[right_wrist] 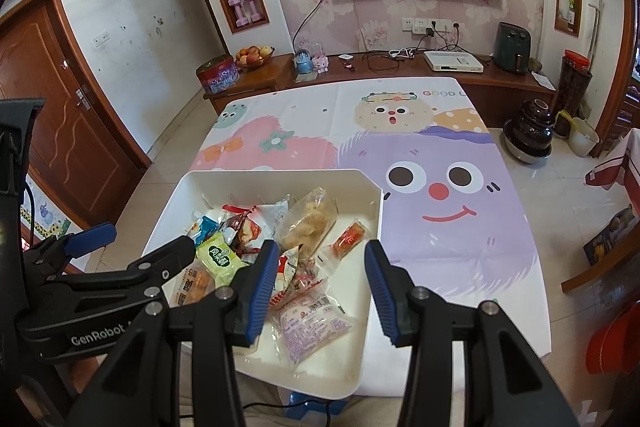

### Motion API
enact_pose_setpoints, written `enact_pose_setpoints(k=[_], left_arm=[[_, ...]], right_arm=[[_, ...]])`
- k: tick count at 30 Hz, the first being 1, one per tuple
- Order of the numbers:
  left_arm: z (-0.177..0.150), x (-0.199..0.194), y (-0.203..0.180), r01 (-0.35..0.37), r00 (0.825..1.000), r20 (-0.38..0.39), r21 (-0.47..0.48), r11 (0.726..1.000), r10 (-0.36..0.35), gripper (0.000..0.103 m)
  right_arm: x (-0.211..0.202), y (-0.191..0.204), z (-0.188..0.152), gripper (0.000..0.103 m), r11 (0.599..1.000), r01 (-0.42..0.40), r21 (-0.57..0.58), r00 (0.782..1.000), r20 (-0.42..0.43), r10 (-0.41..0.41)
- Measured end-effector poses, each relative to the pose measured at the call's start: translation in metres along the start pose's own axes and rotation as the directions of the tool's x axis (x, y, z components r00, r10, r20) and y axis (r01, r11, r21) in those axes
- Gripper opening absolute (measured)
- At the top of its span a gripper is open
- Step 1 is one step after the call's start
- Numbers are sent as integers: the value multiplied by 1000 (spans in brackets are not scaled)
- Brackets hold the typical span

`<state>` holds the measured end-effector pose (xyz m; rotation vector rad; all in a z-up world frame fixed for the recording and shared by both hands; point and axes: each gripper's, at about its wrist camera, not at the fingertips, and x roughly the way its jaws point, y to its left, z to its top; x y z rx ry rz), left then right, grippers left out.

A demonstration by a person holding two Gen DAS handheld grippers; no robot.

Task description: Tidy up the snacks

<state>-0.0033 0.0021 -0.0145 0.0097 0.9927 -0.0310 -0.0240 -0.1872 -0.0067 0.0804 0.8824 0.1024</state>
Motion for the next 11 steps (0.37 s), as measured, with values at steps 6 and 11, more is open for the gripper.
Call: enact_pose_setpoints(k=[6,11], left_arm=[[-1,0,1,2,1000,-2,-1,1000,-2,102],[-3,1,1,0,1000,-4,-1,1000,0,102]], right_arm=[[0,-1,1,45,1000,-2,2,1000,-2,2],[0,-1,0,45,1000,-3,4,1000,-3,3]])
